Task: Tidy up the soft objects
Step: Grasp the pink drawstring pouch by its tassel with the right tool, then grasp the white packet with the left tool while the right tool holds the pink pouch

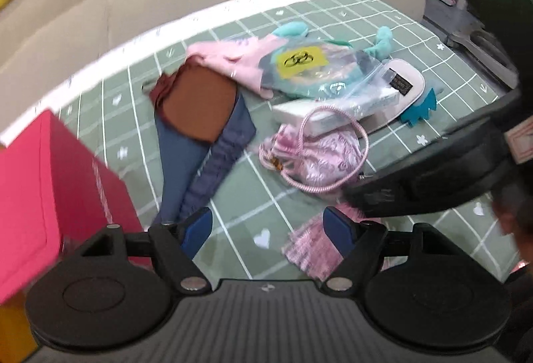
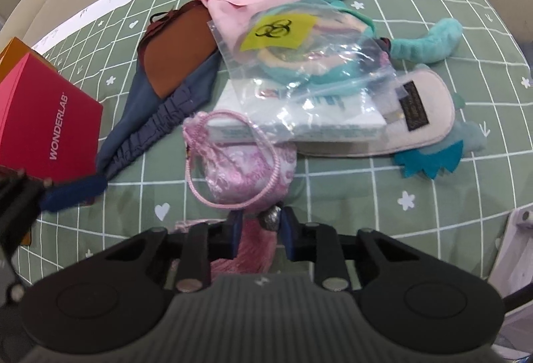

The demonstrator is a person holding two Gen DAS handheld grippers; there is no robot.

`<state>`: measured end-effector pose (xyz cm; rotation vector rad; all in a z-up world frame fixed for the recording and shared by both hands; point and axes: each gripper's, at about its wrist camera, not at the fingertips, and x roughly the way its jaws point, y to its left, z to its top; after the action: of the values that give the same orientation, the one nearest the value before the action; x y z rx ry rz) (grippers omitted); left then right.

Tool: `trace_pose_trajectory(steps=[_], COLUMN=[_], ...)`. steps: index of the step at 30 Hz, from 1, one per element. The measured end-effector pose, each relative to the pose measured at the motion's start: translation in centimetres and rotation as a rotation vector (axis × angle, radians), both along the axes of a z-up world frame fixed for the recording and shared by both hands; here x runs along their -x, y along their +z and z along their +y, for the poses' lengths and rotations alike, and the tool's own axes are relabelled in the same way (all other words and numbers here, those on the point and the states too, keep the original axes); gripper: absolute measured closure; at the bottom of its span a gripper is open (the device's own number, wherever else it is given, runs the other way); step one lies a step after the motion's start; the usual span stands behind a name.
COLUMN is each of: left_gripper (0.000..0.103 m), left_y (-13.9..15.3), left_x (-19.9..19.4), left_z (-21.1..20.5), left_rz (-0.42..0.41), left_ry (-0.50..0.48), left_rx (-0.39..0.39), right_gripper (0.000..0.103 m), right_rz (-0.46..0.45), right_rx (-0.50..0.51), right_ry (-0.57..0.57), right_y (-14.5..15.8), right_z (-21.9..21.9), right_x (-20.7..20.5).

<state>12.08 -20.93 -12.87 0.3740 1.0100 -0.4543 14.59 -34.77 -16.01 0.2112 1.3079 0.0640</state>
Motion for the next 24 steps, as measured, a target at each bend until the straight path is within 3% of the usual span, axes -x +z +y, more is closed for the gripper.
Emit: trace_pose_trajectory(steps=[5,9,14,19,24], left_gripper=[0.014,0.014,0.013,0.013,0.013], left_y=[-0.3,1.8,4.1,2.1,-0.1], left_x=[-0.5,-1.1,-4.0,-5.4,-3.1], left_z=[0.5,2.1,2.7,-1.3,-5.3], left_rz=[-0.009,0.087,0.145,0.180,0.016], left_ry=[-0.049,-0.099,-0.002,-0.137,-0.298], left_rx=[0.064,0.173,0.308,0.234,0.032], right_gripper=[0.097,0.097,0.097,0.097,0.098], right_rz=[0.032,0.034,0.061,0.087,0.082], right_rx=[0.003,0.009,-0.025,-0.048,-0.061], right_ry=[-0.043,-0.044,-0.075,-0.132,-0.127], right_y=[-0.1,0.0,0.0,0.1,0.0], right_z=[-1.4,-2.1,-3.3,-3.6,-3.0], right_x=[0.6,1.7,4.0,7.2,8.2])
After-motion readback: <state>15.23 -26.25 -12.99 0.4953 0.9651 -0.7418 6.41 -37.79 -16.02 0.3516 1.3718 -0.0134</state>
